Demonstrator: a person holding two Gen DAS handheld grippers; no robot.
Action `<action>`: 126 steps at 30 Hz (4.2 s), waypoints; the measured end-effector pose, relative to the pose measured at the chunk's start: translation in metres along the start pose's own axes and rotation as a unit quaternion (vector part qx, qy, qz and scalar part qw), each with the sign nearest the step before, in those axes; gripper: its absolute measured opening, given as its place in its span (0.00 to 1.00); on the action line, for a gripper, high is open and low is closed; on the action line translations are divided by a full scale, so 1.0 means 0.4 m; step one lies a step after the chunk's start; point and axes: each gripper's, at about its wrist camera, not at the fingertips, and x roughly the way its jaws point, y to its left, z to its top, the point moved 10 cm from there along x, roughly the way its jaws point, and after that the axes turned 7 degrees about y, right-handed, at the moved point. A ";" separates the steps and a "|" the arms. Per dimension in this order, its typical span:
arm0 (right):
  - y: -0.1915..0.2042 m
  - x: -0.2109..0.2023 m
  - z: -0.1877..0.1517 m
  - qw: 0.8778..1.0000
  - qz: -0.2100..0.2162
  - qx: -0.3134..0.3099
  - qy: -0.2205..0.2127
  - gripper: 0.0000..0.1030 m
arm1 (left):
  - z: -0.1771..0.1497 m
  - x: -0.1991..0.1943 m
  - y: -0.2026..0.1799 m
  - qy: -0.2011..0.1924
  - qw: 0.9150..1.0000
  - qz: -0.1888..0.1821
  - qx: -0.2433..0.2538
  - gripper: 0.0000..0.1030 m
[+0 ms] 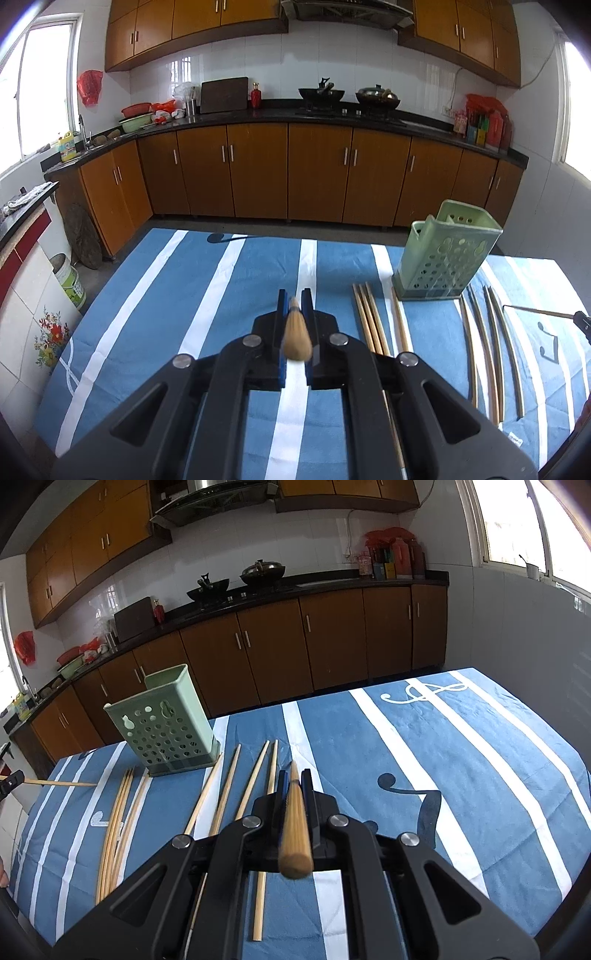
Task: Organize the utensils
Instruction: 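Lift the chopstick in the right gripper upright while the left gripper lifts its chopstick, then lower both chopsticks into the green holder and open both grippers, then grasp another wooden chopstick with the right gripper while the left gripper grasps one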
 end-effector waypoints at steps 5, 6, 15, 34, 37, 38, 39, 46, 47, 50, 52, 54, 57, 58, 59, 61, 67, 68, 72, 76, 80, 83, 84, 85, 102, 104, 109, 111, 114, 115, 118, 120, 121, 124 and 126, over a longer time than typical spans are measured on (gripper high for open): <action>0.012 -0.021 0.035 1.000 0.010 0.000 -0.021 0.07 | 0.026 -0.027 0.007 -0.018 1.000 -0.005 -0.008 0.08; 0.014 -0.025 0.043 1.000 0.010 -0.001 -0.024 0.07 | 0.032 -0.034 0.008 -0.022 1.000 -0.005 -0.010 0.08; 0.021 -0.037 0.078 0.999 0.008 -0.007 -0.038 0.07 | 0.063 -0.054 0.011 -0.035 0.999 -0.011 -0.008 0.08; 0.156 -0.184 0.356 0.985 0.102 -0.005 -0.136 0.07 | 0.369 -0.269 -0.112 -0.122 0.987 -0.101 0.013 0.08; 0.200 -0.183 0.388 0.983 0.119 -0.015 -0.138 0.07 | 0.409 -0.285 -0.167 -0.123 0.984 -0.128 0.018 0.08; 0.214 -0.179 0.392 0.983 0.122 -0.020 -0.136 0.07 | 0.416 -0.282 -0.184 -0.123 0.983 -0.132 0.020 0.08; 0.224 -0.175 0.397 0.983 0.124 -0.024 -0.135 0.07 | 0.423 -0.280 -0.206 -0.121 0.983 -0.139 0.024 0.08; 0.285 -0.086 0.399 0.987 0.129 -0.040 -0.093 0.07 | 0.427 -0.197 -0.317 -0.086 0.982 -0.163 0.042 0.08; 0.287 -0.073 0.394 0.987 0.130 -0.039 -0.084 0.07 | 0.424 -0.182 -0.322 -0.081 0.982 -0.164 0.042 0.08; 0.291 -0.031 0.377 0.989 0.126 -0.040 -0.063 0.07 | 0.411 -0.129 -0.343 -0.066 0.984 -0.161 0.047 0.08; 0.291 -0.008 0.360 0.990 0.122 -0.040 -0.053 0.07 | 0.402 -0.086 -0.356 -0.056 0.985 -0.158 0.047 0.08; 0.290 0.015 0.346 0.991 0.118 -0.039 -0.043 0.07 | 0.390 -0.051 -0.360 -0.048 0.985 -0.163 0.042 0.08; 0.287 0.044 0.331 0.992 0.115 -0.035 -0.028 0.07 | 0.375 -0.002 -0.363 -0.038 0.985 -0.166 0.036 0.08; 0.286 0.053 0.328 0.993 0.114 -0.034 -0.024 0.07 | 0.370 0.014 -0.363 -0.035 0.985 -0.163 0.036 0.08; 0.284 0.062 0.326 0.993 0.113 -0.035 -0.021 0.07 | 0.365 0.034 -0.367 -0.029 0.986 -0.158 0.036 0.08; 0.285 0.075 0.316 0.993 0.111 -0.035 -0.013 0.07 | 0.354 0.059 -0.361 -0.018 0.987 -0.156 0.034 0.08; 0.280 0.081 0.302 0.993 0.109 -0.037 -0.001 0.10 | 0.337 0.087 -0.350 -0.005 0.989 -0.143 0.030 0.25; 0.274 0.073 0.300 0.993 0.109 -0.035 -0.002 0.16 | 0.338 0.078 -0.343 -0.010 0.990 -0.139 0.030 0.28; 0.242 0.032 0.295 0.994 0.105 -0.028 -0.014 0.28 | 0.346 0.035 -0.311 -0.025 0.990 -0.136 0.022 0.35; 0.192 -0.006 0.280 0.995 0.096 -0.016 -0.022 0.28 | 0.340 -0.020 -0.267 -0.040 0.990 -0.134 0.010 0.37; 0.112 -0.012 0.218 0.998 0.059 -0.013 -0.009 0.28 | 0.293 -0.058 -0.204 -0.048 0.992 -0.118 0.007 0.40; 0.058 0.036 0.128 0.999 0.035 -0.014 0.036 0.28 | 0.206 -0.042 -0.136 -0.032 0.995 -0.094 0.004 0.41; 0.053 0.053 0.104 0.998 0.033 -0.015 0.050 0.28 | 0.181 -0.031 -0.121 -0.024 0.996 -0.089 0.002 0.41; 0.043 0.082 0.061 0.997 0.030 -0.018 0.073 0.28 | 0.149 -0.015 -0.103 -0.014 0.996 -0.083 0.001 0.41; 0.055 0.230 -0.216 0.984 -0.010 -0.066 0.168 0.08 | -0.211 0.168 -0.102 0.128 0.987 -0.096 0.000 0.39; 0.027 0.230 -0.206 0.985 -0.025 -0.054 0.162 0.08 | -0.222 0.176 -0.120 0.132 0.986 -0.101 0.007 0.37; -0.030 0.230 -0.190 0.986 -0.041 -0.014 0.158 0.08 | -0.256 0.196 -0.164 0.150 0.983 -0.107 0.027 0.27; -0.030 0.231 -0.190 0.986 -0.041 -0.019 0.158 0.08 | -0.271 0.203 -0.181 0.156 0.981 -0.109 0.036 0.23; -0.028 0.237 -0.187 0.986 -0.044 -0.024 0.156 0.08 | -0.283 0.208 -0.199 0.161 0.980 -0.111 0.046 0.21; -0.029 0.234 -0.189 0.987 -0.043 -0.024 0.156 0.08 | -0.287 0.210 -0.205 0.163 0.979 -0.112 0.048 0.21; -0.028 0.232 -0.190 0.987 -0.042 -0.025 0.156 0.08 | -0.297 0.218 -0.213 0.167 0.978 -0.107 0.056 0.18; -0.028 0.233 -0.190 0.987 -0.042 -0.025 0.155 0.08 | -0.296 0.218 -0.216 0.163 0.979 -0.102 0.062 0.17; -0.028 0.233 -0.190 0.987 -0.042 -0.025 0.155 0.08 | -0.295 0.218 -0.217 0.162 0.980 -0.100 0.064 0.15; -0.027 0.233 -0.190 0.987 -0.043 -0.024 0.155 0.08 | -0.299 0.227 -0.214 0.164 0.980 -0.088 0.064 0.09; -0.026 0.233 -0.191 0.987 -0.040 -0.021 0.156 0.08 | -0.299 0.229 -0.215 0.161 0.981 -0.084 0.069 0.09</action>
